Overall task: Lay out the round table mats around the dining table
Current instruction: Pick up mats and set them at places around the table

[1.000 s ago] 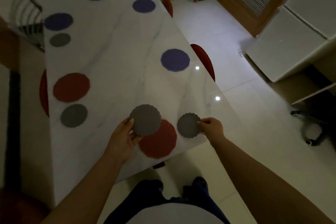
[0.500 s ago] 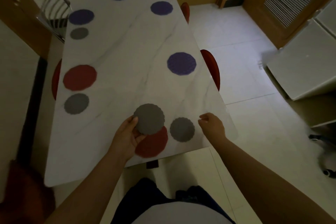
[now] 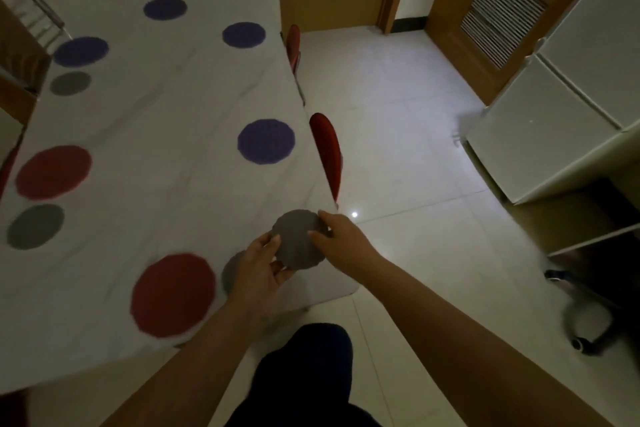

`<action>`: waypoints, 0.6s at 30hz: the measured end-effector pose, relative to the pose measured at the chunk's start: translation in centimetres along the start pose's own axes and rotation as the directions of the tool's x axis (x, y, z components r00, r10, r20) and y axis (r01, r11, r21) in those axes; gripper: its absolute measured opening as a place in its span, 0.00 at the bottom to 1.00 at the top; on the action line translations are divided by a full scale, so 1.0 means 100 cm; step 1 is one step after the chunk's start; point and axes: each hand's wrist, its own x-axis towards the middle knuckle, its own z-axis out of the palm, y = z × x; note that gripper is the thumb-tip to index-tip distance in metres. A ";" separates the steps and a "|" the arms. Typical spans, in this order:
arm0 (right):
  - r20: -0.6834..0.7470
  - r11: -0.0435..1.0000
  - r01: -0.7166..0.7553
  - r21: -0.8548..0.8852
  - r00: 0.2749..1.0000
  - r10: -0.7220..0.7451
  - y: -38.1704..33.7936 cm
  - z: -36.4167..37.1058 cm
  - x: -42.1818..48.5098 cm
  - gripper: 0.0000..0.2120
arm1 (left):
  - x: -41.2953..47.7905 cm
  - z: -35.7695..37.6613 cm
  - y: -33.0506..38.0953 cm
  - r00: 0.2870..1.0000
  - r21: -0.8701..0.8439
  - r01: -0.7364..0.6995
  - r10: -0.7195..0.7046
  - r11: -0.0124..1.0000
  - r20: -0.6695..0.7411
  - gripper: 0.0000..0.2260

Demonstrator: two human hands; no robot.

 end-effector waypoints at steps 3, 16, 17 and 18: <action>0.031 0.999 0.012 -0.038 0.999 -0.011 0.019 -0.024 0.016 0.25 | 0.022 0.031 -0.010 0.999 0.028 -0.001 0.002 1.000 -0.037 0.11; 0.079 0.982 0.164 0.093 0.982 -0.172 0.040 -0.156 0.152 0.21 | 0.113 0.176 0.011 0.976 -0.113 -0.157 0.136 0.981 -0.170 0.18; 0.090 0.978 0.180 0.104 0.978 -0.190 0.038 -0.161 0.160 0.20 | 0.115 0.181 0.016 0.971 -0.128 -0.175 0.150 0.976 -0.185 0.18; 0.099 0.972 0.197 0.125 0.973 -0.210 0.035 -0.165 0.169 0.19 | 0.118 0.186 0.020 0.966 -0.150 -0.195 0.163 0.969 -0.200 0.18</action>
